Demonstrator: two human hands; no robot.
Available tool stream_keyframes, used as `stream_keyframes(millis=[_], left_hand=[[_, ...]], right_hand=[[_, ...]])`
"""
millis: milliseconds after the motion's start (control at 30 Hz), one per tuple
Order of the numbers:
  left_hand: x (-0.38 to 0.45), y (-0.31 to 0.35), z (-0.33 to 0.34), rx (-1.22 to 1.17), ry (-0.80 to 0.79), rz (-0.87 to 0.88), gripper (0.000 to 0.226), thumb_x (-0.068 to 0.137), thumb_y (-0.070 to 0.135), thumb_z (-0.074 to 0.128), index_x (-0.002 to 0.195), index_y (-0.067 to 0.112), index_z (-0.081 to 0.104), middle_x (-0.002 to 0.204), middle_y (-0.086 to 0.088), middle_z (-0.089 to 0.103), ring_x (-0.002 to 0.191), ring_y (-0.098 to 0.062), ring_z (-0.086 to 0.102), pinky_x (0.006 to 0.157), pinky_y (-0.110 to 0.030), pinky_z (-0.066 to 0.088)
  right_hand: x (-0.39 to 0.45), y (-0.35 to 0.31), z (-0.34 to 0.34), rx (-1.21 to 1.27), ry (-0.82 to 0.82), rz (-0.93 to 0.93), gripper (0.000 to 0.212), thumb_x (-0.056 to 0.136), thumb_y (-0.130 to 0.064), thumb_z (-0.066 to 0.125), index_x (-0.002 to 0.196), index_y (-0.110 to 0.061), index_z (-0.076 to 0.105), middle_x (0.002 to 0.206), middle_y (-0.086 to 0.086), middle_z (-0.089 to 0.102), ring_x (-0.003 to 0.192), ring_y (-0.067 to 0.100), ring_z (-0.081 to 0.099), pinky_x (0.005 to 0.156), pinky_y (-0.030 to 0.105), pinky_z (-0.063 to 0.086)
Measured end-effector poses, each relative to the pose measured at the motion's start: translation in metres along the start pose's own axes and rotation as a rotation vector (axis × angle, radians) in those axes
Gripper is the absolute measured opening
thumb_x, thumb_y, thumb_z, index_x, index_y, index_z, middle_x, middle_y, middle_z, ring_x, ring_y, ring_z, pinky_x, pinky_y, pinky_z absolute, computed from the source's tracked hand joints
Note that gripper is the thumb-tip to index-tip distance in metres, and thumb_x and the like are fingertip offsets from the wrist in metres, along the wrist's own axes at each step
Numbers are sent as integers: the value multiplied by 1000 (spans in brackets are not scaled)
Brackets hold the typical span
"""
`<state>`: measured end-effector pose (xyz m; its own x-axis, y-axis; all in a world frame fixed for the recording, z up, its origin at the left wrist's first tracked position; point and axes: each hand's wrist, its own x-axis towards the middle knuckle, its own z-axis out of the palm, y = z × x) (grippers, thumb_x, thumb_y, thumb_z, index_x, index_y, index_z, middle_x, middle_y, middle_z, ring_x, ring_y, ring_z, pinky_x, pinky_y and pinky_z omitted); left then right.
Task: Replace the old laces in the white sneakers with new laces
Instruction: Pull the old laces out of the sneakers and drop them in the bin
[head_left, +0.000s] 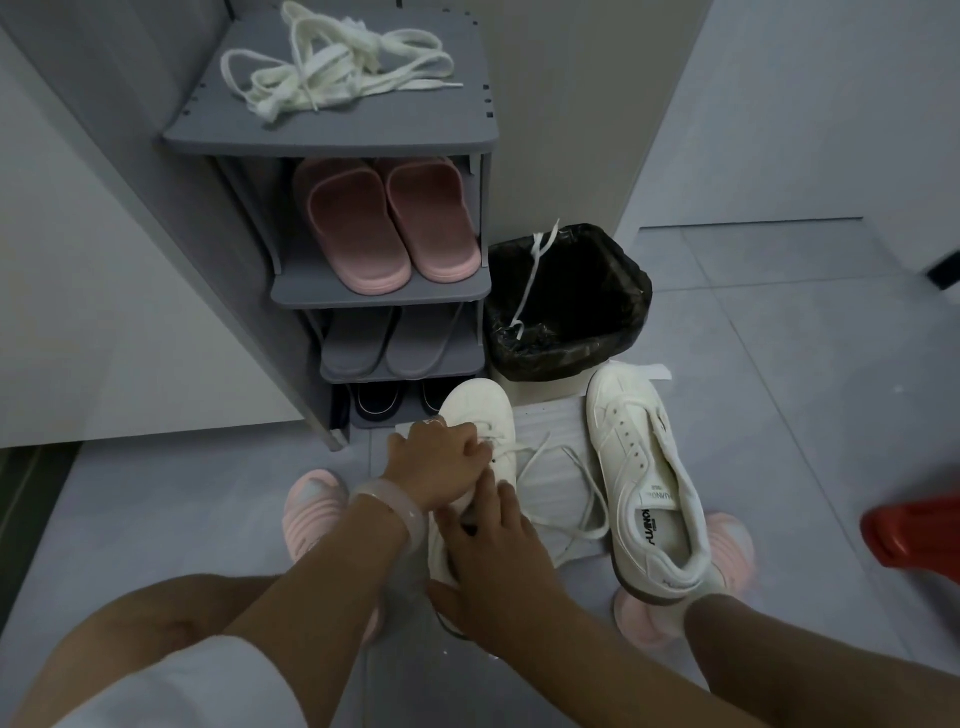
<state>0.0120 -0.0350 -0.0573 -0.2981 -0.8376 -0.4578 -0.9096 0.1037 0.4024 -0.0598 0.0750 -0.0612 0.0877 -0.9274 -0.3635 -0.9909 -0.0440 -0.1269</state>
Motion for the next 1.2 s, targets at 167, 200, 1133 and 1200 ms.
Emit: stream_keyframes(millis=[167,200,1133,1200], left_hand=[[5,-2,-1,-173,-135,-93,32,89,53,38,85,26,56,121,-6,49,121,-26,42,105,-42,27],[7,-2,-1,-256,-159,-132,37,87,56,39,84,25,59,124,-7,50,121,-27,44,105,-40,30],[-19,-18,-47,-37,144,-49,18,87,11,51,103,5,59,106,-10,59,101,-25,54,75,-27,40],[-16,-19,-26,-21,-18,-28,14,88,21,55,91,8,56,89,-4,57,90,-20,54,63,-21,38]], right_hand=[[4,0,4,8,10,19,85,30,-71,74,101,-23,71,111,25,64,92,37,68,61,37,58],[5,0,4,13,-5,24,85,31,-71,74,100,-22,70,111,26,64,92,37,68,60,37,58],[0,1,-13,138,-89,-88,69,91,-47,44,145,-13,16,153,26,-9,142,38,1,100,49,37],[2,1,-10,74,51,-79,67,85,-49,52,136,-9,35,148,35,14,135,45,25,85,50,49]])
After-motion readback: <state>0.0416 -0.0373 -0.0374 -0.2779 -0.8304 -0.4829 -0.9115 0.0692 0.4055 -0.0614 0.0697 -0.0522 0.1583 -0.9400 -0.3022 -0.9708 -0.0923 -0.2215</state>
